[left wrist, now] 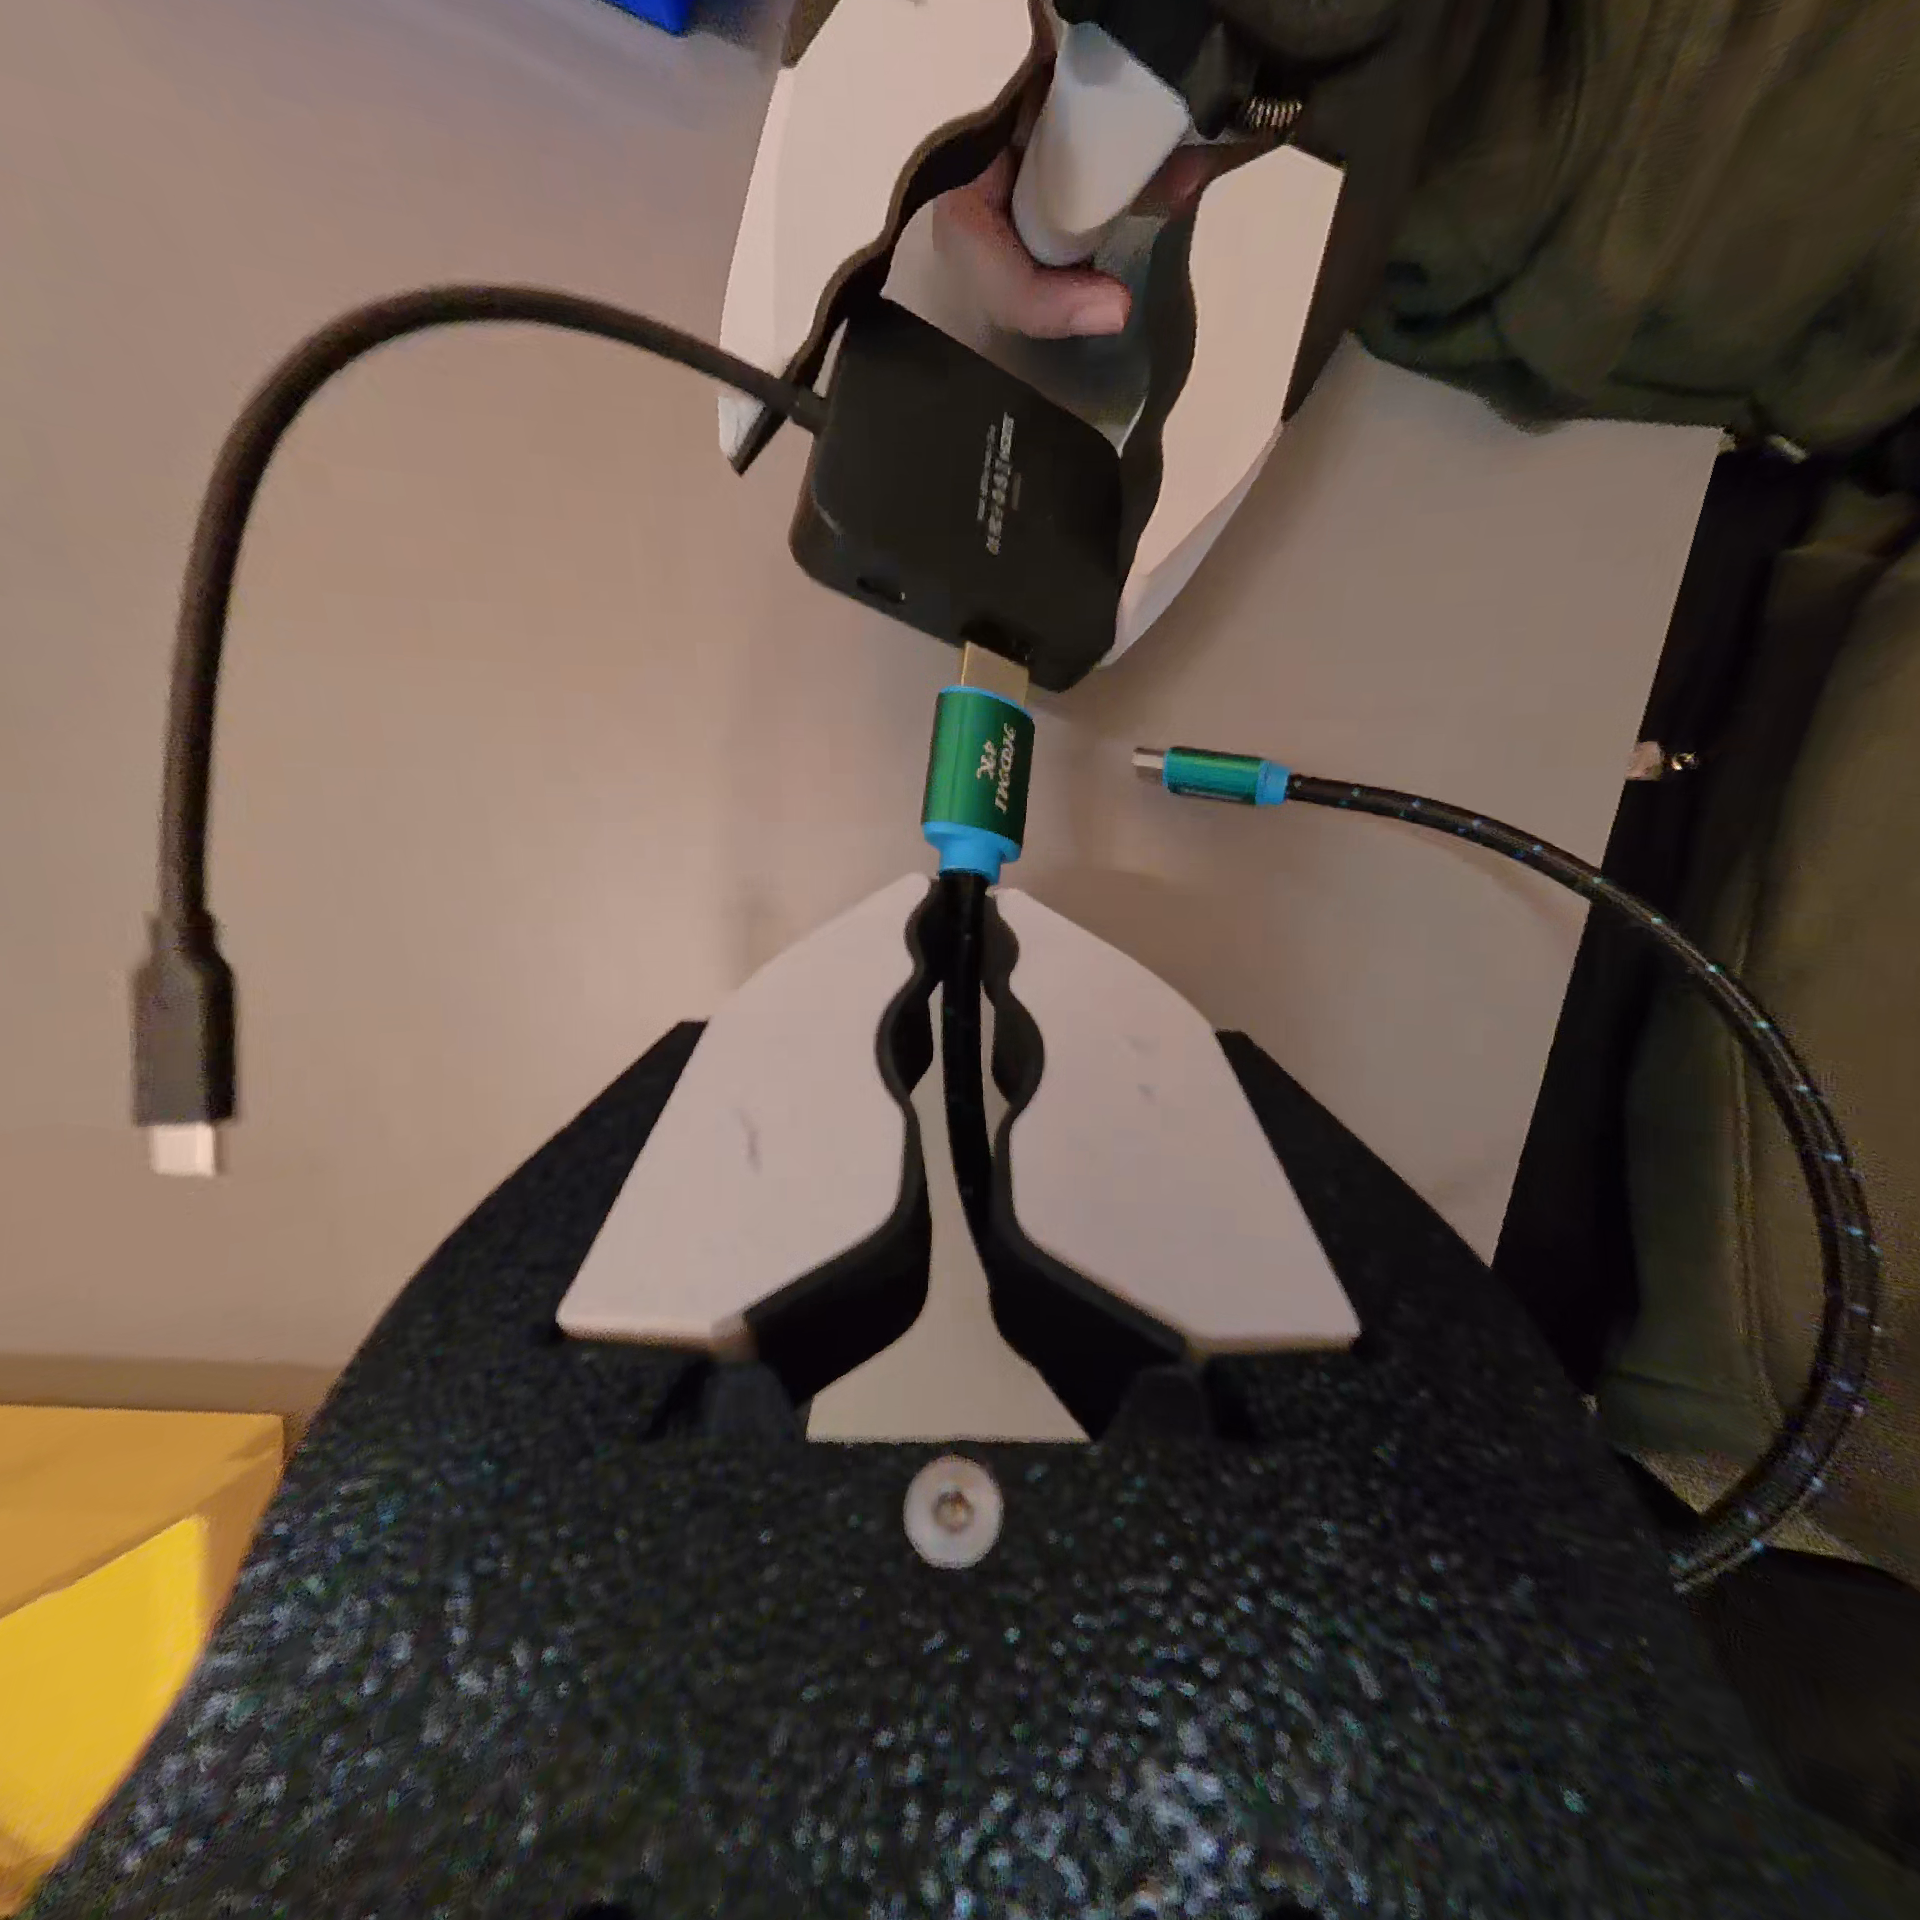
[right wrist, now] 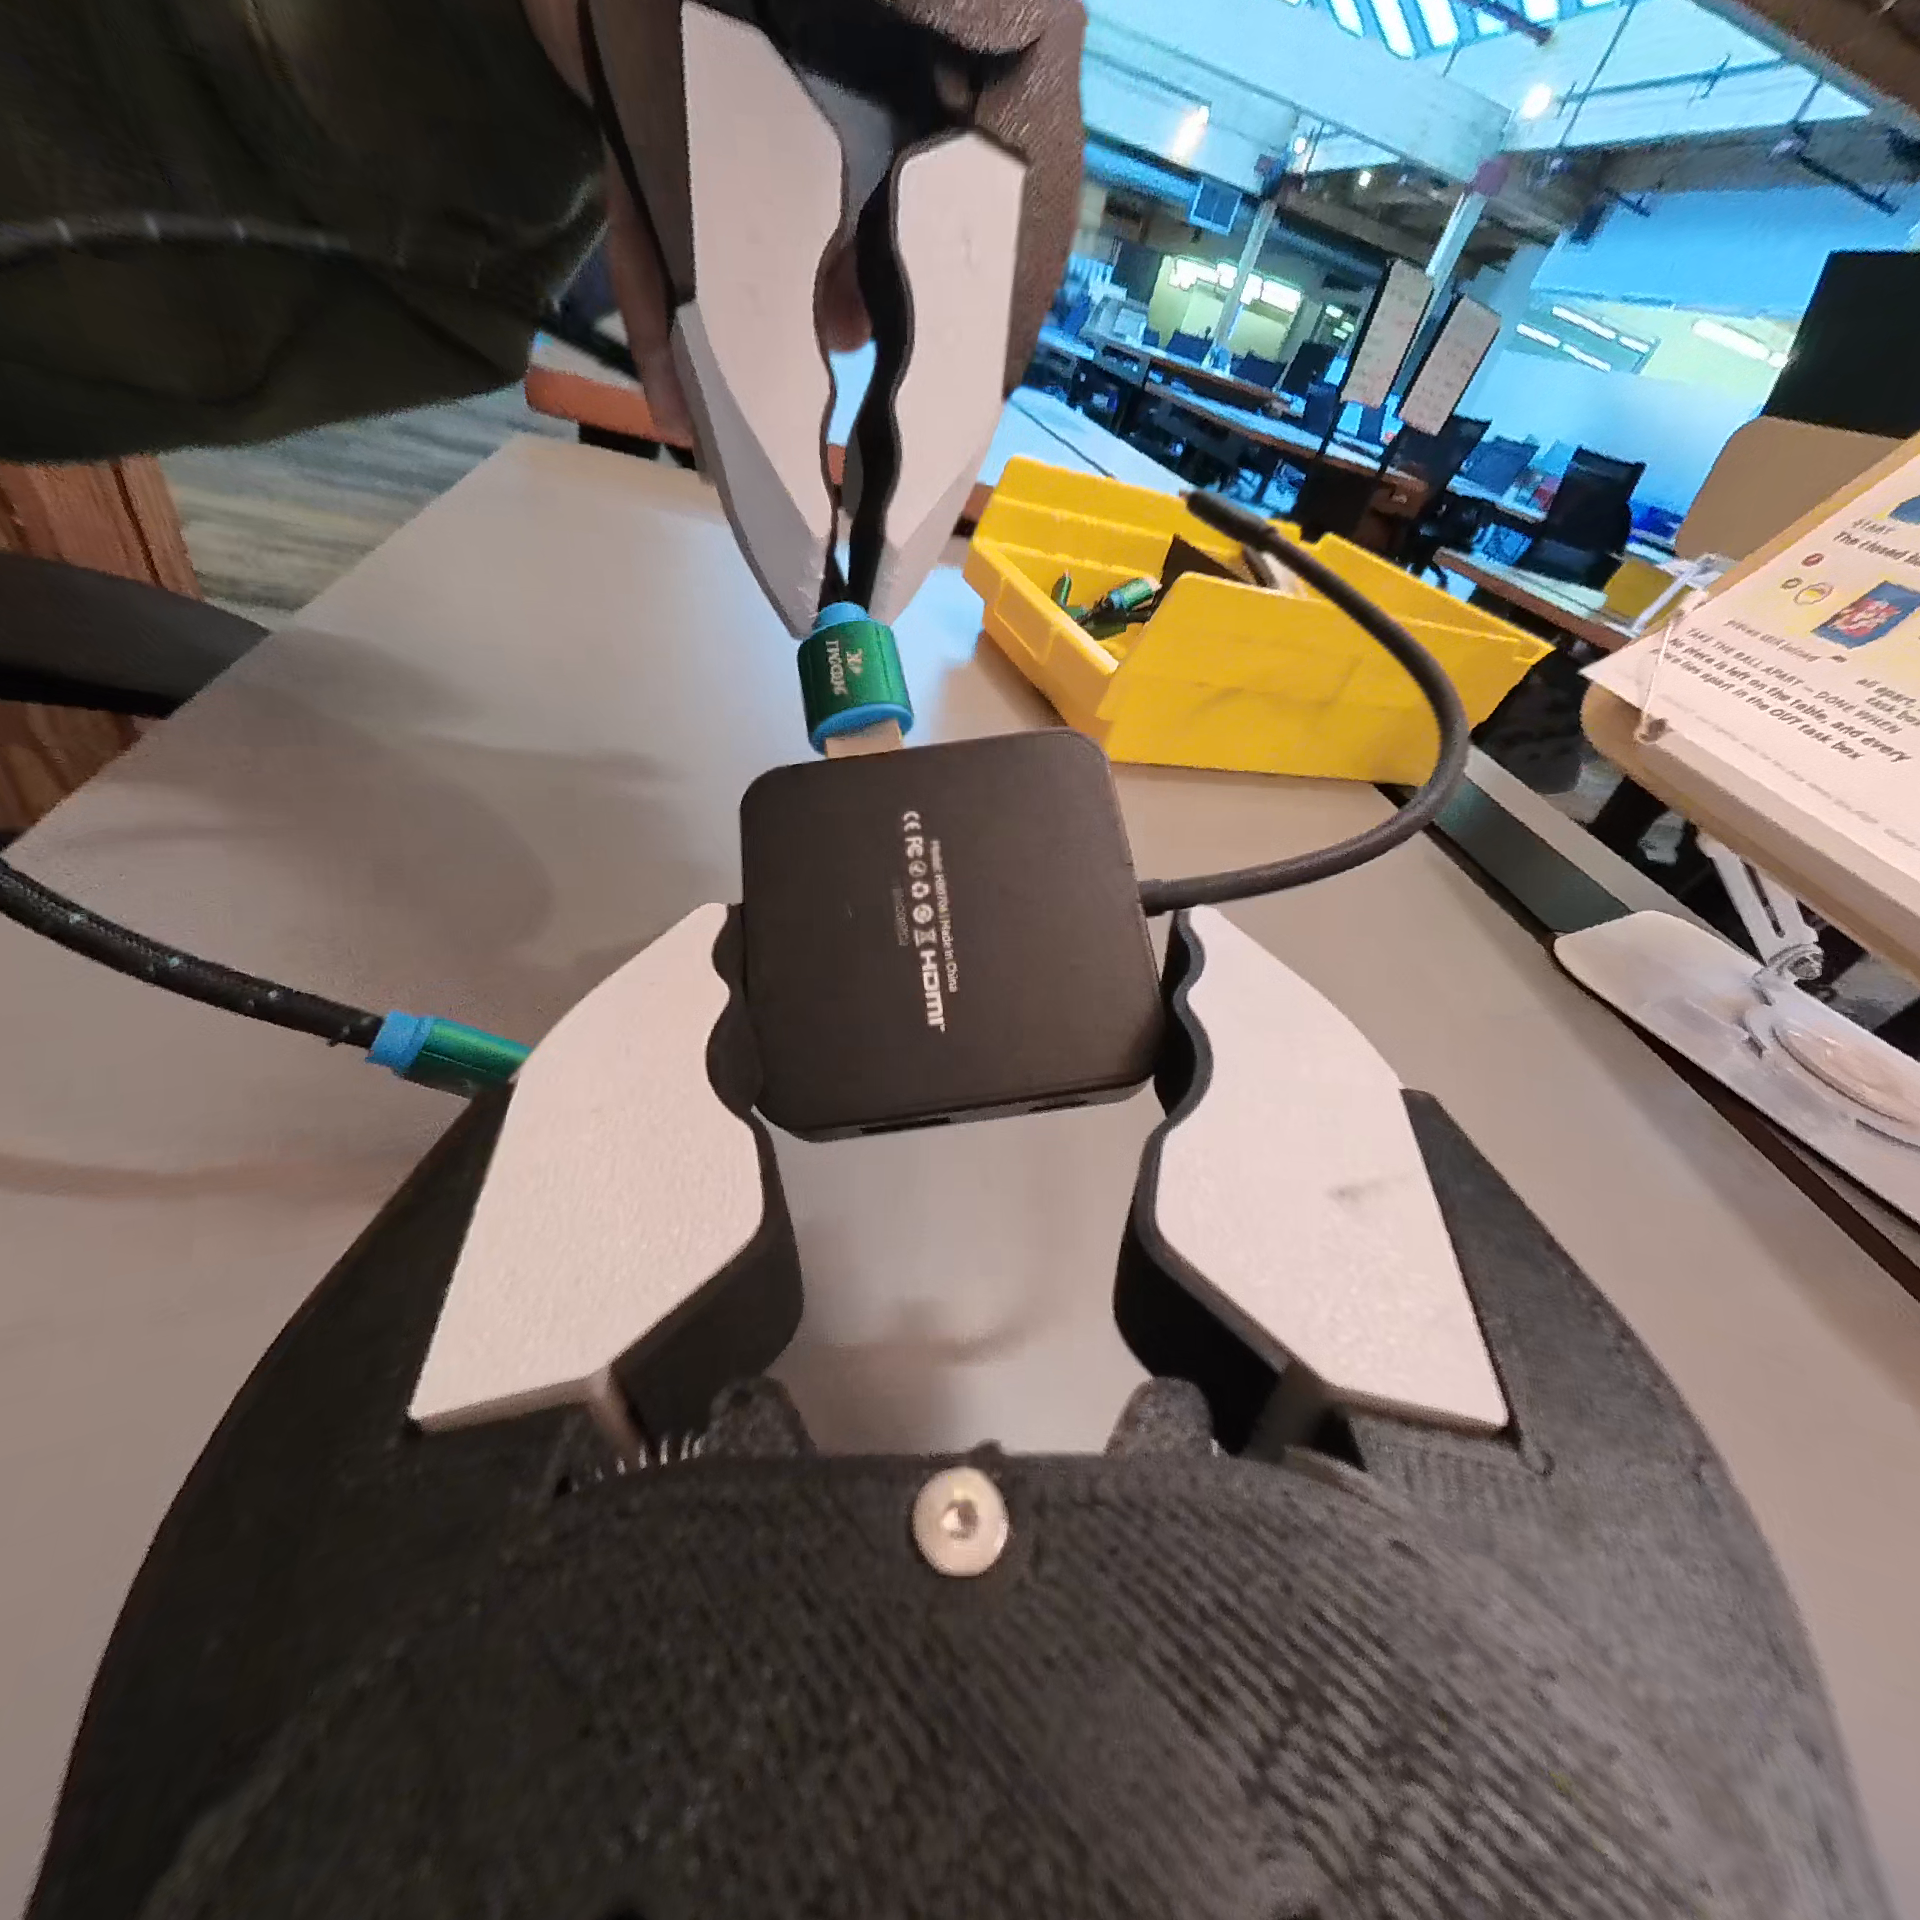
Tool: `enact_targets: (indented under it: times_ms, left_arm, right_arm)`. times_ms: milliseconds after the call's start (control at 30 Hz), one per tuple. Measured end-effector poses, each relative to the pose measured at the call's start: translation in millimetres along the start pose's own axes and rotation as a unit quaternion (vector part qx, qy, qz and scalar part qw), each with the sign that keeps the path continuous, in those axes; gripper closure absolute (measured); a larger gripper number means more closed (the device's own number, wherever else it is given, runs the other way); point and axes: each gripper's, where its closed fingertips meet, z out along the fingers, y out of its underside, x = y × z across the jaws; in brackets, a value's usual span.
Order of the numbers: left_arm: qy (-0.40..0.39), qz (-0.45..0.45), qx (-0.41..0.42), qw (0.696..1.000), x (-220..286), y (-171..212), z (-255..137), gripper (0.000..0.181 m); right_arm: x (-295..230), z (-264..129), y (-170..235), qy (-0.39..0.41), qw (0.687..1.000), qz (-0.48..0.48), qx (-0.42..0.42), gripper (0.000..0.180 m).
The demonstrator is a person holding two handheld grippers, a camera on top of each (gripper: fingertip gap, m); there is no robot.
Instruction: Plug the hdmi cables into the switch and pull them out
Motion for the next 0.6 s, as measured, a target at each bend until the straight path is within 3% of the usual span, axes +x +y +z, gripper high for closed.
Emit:
enact_targets:
  times_ms: [200, 400, 500, 600]
  left_arm:
    - [0.040, -0.011, 0.124, 0.991, 6, -7, -20, 0.175]
    - [0.165, -0.003, 0.357, 0.920, 25, -18, -60, 0.175]
    - [0.179, -0.012, 0.381, 0.907, 24, -14, -67, 0.175]
    - [0.171, -0.007, 0.361, 0.917, 25, -12, -63, 0.175]
  right_arm:
    - [5, -6, -6, 0.006, 0.999, 0.019, 0.029, 0.104]
    - [2, -2, -2, 0.003, 1.000, 0.009, 0.010, 0.104]
    - [3, -3, -3, 0.002, 1.000, 0.011, 0.013, 0.104]
    - [2, -3, -3, -0.001, 1.000, 0.010, 0.014, 0.104]
